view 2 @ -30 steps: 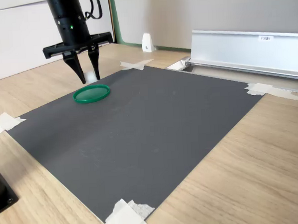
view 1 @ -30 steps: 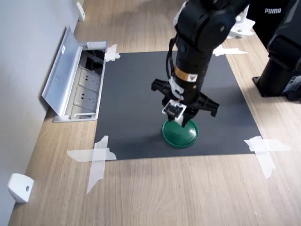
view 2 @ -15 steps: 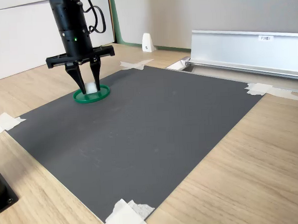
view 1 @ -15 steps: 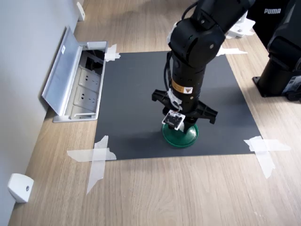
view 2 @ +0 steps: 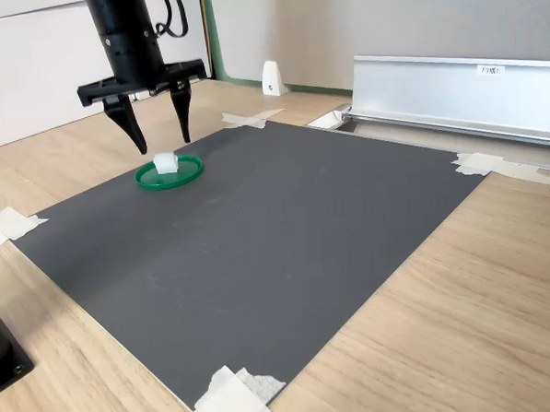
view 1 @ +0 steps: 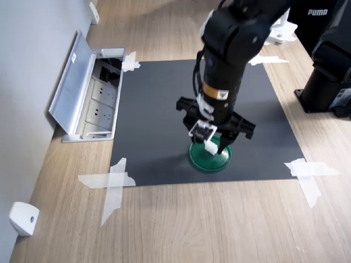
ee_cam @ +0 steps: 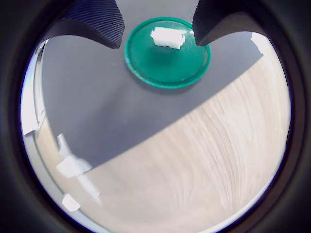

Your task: Grasp a white terminal and put it on the green lid.

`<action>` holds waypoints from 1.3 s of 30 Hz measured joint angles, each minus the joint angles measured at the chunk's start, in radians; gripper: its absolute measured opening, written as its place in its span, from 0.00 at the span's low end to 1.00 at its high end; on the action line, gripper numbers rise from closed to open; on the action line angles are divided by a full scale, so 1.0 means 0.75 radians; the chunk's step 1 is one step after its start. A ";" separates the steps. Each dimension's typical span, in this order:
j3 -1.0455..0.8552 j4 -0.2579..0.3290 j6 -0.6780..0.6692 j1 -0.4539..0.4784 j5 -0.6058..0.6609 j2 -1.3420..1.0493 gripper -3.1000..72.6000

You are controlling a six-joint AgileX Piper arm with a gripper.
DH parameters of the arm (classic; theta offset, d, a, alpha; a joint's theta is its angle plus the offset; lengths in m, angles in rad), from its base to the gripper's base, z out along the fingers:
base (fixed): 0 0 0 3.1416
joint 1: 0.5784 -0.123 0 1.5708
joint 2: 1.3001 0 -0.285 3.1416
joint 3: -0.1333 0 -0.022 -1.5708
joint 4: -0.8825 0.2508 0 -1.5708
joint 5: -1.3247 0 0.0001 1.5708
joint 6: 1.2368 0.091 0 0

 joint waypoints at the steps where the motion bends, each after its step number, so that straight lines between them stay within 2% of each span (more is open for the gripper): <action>1: 0.000 0.001 0.000 0.000 0.000 -0.029 0.84; 5: 0.000 0.001 0.000 0.000 -0.004 -0.185 0.80; 8: 0.000 0.014 0.000 0.000 -0.024 -0.313 0.71; 12: 0.000 0.063 0.015 0.000 -0.040 -0.460 0.47; 16: -0.001 0.096 0.086 0.000 -0.059 -0.605 0.15; 18: -0.017 0.096 0.141 0.000 -0.110 -0.688 0.07; 23: -0.197 0.044 0.278 0.010 -0.327 -0.929 0.04; 27: -0.384 0.073 0.404 0.110 -0.473 -1.111 0.03; 33: -0.645 0.133 0.631 0.380 -0.475 -1.378 0.03; 39: -0.819 0.137 0.698 0.567 -0.429 -1.697 0.03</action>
